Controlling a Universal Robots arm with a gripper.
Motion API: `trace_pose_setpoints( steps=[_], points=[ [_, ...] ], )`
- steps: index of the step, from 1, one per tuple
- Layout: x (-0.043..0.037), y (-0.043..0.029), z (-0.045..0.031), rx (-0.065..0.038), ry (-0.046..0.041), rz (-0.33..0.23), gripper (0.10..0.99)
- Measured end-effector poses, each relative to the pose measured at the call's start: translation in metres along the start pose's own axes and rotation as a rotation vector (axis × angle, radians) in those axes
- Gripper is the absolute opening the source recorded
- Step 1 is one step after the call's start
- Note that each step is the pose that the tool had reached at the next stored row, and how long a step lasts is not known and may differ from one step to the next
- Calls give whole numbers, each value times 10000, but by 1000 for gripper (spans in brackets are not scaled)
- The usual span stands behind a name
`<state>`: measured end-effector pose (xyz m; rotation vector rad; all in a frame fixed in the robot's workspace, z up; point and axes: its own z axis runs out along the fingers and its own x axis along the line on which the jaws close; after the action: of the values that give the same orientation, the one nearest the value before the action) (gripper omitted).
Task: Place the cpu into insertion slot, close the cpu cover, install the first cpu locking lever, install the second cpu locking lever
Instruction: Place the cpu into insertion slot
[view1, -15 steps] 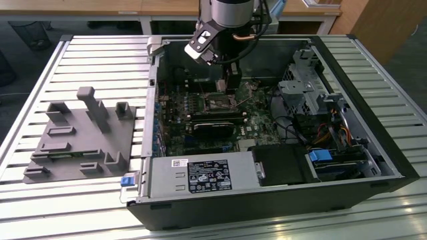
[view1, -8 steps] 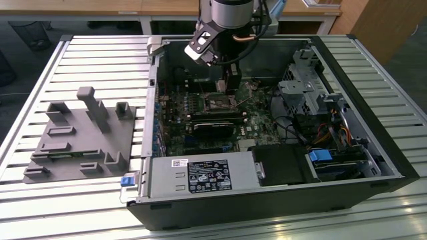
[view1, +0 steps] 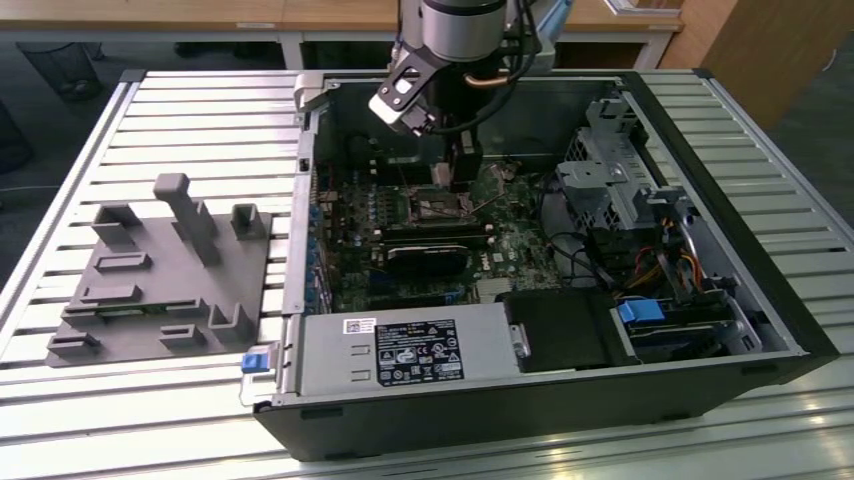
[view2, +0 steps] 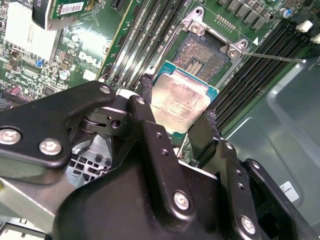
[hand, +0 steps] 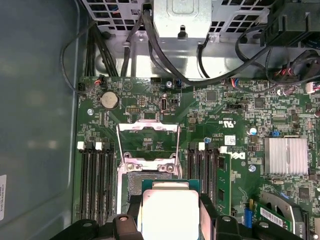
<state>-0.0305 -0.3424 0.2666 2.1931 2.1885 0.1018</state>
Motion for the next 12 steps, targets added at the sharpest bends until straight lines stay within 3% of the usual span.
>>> trace_pose_setpoints(
  steps=[6, 12],
  points=[
    [0, -5, 32, 0, -2, 26, 537],
    [8, -32, 112, 1, 4, -54, 537]
  ],
)
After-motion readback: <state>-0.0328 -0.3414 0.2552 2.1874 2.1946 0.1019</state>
